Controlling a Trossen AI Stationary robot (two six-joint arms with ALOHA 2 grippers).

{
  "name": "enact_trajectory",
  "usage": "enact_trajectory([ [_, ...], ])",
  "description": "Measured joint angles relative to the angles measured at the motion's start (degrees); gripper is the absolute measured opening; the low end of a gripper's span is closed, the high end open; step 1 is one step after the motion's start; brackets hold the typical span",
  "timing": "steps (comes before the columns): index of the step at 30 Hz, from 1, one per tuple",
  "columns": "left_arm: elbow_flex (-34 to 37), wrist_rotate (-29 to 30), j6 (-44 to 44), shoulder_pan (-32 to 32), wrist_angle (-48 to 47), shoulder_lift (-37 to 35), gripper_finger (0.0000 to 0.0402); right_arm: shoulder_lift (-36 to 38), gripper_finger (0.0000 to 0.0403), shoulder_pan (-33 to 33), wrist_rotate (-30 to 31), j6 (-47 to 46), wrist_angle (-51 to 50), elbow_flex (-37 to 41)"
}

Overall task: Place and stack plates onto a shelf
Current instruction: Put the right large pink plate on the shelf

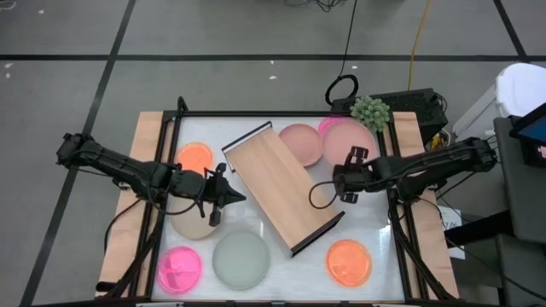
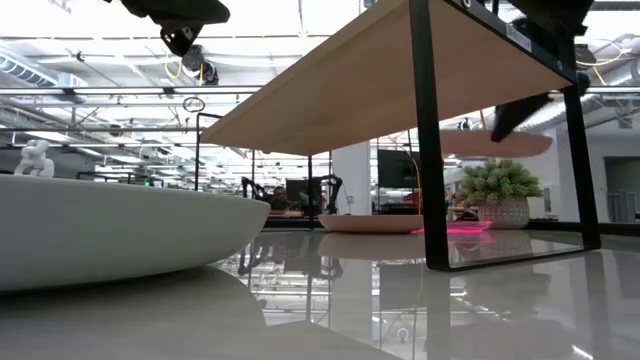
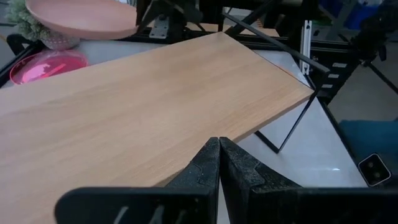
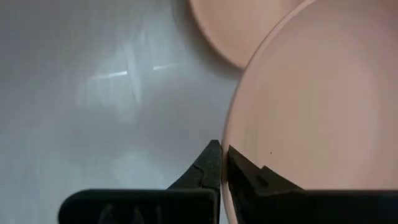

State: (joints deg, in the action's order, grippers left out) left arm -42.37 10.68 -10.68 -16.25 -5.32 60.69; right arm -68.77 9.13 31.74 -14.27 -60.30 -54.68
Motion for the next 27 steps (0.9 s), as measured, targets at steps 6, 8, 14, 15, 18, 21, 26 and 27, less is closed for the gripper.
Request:
enact_trajectory([
  [6, 0.0, 0.0, -0.9, 0.0, 0.0, 0.0, 0.0012, 0.0, 0.0000, 0.0, 2.5, 4.4, 0.0, -4.2],
  [8, 0.0, 0.0, -1.5, 0.0, 0.0, 0.0, 0.0012, 0.0, 0.0000, 0.0, 2.8, 5.9, 0.0, -5.7],
  [14, 0.0, 0.0, -0.4, 0.0, -0.1, 0.0, 0.0012, 0.0, 0.0000, 0.0, 2.7, 7.3, -0.9, -9.7],
  [15, 0.0, 0.0, 0.0, 0.0, -0.1, 0.0, 0.0012, 0.0, 0.0000, 0.0, 2.7, 7.6, -0.9, -10.0],
  [18, 0.0, 0.0, 0.3, 0.0, -0.1, 0.0, 0.0012, 0.0, 0.0000, 0.0, 1.4, 8.6, -0.9, -10.9],
  [21, 0.0, 0.0, 0.5, 0.0, -0.1, 0.0, 0.0012, 0.0, 0.0000, 0.1, 0.7, 10.3, -1.0, -11.7],
  [26, 0.0, 0.0, 0.5, 0.0, -0.6, 0.0, 0.0012, -0.1, 0.0000, 0.8, -1.9, 13.4, -1.0, -13.6],
  [27, 0.0, 0.0, 0.5, 0.0, -0.6, 0.0, 0.0012, -0.1, 0.0000, 1.0, -2.0, 13.9, -1.0, -14.3],
])
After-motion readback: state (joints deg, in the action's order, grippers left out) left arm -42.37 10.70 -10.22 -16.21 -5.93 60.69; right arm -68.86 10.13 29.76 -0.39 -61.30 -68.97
